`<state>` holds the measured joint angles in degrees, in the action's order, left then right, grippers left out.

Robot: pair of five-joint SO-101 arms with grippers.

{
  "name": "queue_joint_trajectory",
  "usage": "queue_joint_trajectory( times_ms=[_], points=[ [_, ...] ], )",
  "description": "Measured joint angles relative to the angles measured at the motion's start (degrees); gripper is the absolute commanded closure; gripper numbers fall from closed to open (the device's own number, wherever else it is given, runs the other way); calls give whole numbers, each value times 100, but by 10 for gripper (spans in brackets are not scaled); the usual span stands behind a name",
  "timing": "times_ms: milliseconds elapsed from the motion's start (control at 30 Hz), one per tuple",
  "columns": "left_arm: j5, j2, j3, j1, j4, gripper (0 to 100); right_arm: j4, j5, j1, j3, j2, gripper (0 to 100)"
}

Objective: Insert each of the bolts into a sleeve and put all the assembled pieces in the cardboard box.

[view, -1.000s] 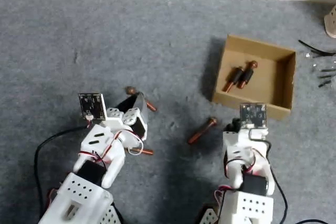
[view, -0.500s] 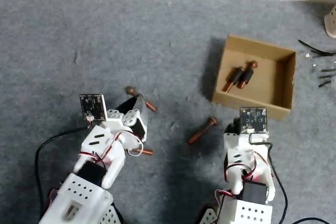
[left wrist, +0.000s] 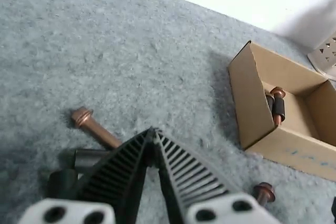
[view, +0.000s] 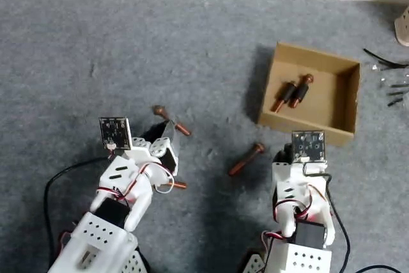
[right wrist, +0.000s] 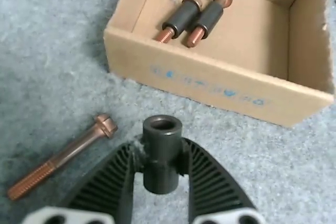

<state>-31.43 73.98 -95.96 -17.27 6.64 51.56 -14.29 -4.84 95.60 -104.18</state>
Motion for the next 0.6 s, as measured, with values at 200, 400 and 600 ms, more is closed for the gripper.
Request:
queue_joint_trajectory(
  times_ms=[200,400,600],
  points=[
    [0,0,-18,18,202,989,0,0,0,0,0,994],
    [0,0,-18,281,255,990,9,0,0,0,0,994],
    [0,0,-18,264,255,991,9,0,0,0,0,994]
  ],
)
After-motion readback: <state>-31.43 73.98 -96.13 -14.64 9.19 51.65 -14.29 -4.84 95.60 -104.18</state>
